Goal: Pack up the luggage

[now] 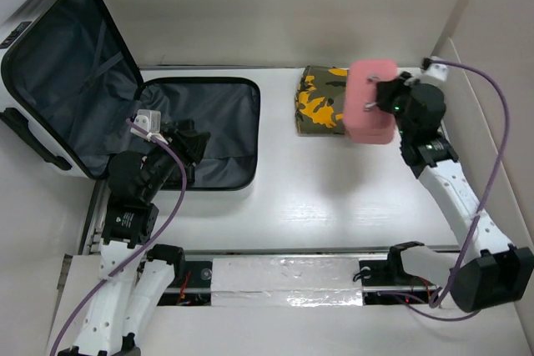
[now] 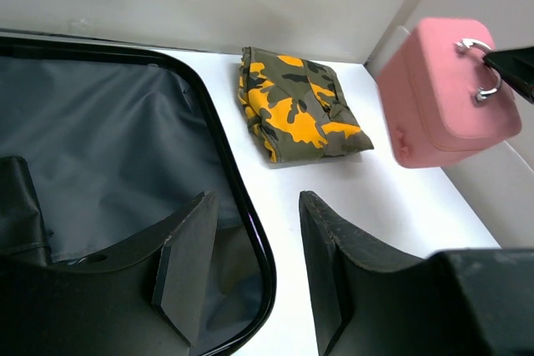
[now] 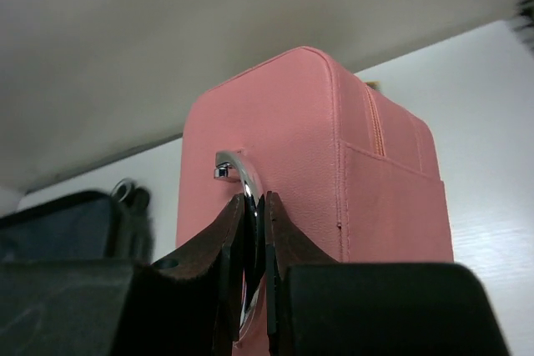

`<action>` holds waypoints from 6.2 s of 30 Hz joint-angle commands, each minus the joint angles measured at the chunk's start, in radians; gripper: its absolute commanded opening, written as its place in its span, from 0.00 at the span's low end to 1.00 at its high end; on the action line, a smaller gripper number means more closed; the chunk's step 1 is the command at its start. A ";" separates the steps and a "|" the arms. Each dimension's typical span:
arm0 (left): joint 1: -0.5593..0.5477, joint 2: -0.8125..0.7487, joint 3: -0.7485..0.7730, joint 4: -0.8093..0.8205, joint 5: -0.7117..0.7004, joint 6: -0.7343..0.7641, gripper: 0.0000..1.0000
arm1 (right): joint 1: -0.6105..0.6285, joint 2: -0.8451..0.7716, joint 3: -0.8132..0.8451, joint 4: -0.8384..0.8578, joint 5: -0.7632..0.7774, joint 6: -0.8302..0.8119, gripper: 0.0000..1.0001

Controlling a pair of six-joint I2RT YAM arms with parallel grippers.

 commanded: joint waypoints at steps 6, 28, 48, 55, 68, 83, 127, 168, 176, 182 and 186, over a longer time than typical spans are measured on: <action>-0.005 -0.011 0.017 0.044 -0.016 0.009 0.41 | 0.446 0.268 0.403 0.208 0.010 -0.090 0.00; -0.005 -0.031 0.016 0.016 -0.057 0.008 0.40 | 0.711 0.992 0.824 0.291 0.042 0.074 0.00; -0.005 -0.036 0.013 0.016 -0.071 0.004 0.40 | 0.814 1.103 0.888 0.244 0.324 0.104 0.12; -0.005 -0.031 0.011 0.018 -0.077 0.001 0.40 | 0.755 0.993 0.776 0.301 0.238 0.112 0.49; -0.005 -0.024 0.008 0.023 -0.066 0.000 0.40 | 0.747 1.150 0.978 0.135 -0.085 0.074 0.37; 0.005 -0.036 0.017 0.020 -0.105 -0.002 0.40 | 0.868 1.257 1.206 0.098 -0.390 0.055 0.22; -0.616 1.417 0.832 0.147 -0.493 -0.362 0.76 | -0.229 0.170 -0.299 0.363 -0.175 0.103 0.66; -0.610 1.796 1.159 0.136 -0.548 -0.436 0.77 | -0.002 0.314 -0.641 0.564 -0.486 0.292 0.05; -0.656 1.650 0.889 0.202 -0.624 -0.480 0.75 | 0.010 0.282 -0.636 0.600 -0.486 0.276 0.51; -0.702 1.632 0.856 0.165 -0.660 -0.519 0.77 | 0.010 0.154 -0.615 0.503 -0.435 0.227 0.62; -0.702 1.682 0.920 0.164 -0.623 -0.555 0.83 | 0.020 0.011 -0.623 0.425 -0.400 0.193 0.63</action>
